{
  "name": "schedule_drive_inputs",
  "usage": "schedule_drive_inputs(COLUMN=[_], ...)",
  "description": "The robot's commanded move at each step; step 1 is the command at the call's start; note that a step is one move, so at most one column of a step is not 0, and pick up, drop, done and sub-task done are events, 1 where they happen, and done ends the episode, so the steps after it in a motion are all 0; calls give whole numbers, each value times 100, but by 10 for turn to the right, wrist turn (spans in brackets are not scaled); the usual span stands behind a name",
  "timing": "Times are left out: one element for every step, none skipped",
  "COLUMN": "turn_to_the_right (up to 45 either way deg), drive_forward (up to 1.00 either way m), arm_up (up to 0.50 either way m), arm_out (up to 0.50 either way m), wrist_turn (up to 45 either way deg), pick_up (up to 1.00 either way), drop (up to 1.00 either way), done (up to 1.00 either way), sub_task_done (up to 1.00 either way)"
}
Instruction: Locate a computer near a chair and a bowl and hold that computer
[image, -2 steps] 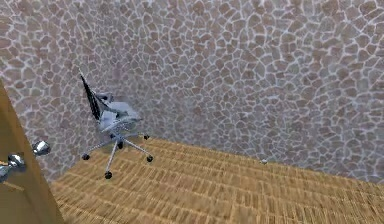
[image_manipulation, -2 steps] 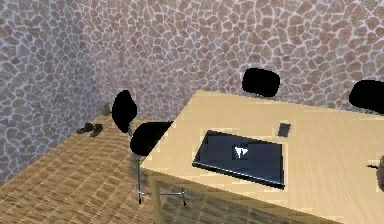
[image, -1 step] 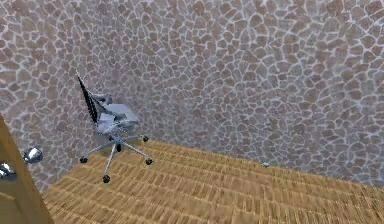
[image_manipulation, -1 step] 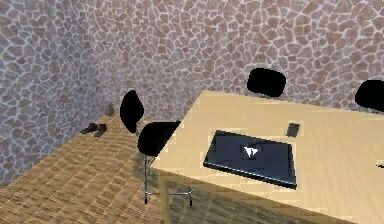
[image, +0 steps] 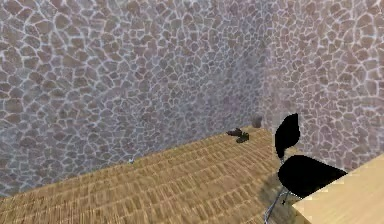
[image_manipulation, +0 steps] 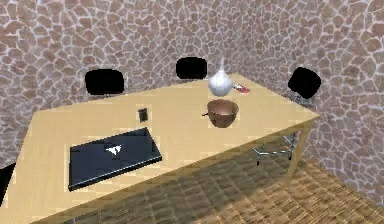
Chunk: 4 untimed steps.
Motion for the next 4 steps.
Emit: schedule_drive_inputs(turn_to_the_right=[-180, 0, 0, 0], drive_forward=[0, 0, 0, 0], arm_up=[0, 50, 34, 0], arm_out=[0, 0, 0, 42], wrist_turn=[0, 0, 0, 0], pick_up=[0, 0, 0, 0], drop=[0, 0, 0, 0], done=[0, 0, 0, 0], sub_task_done=[0, 0, 0, 0])
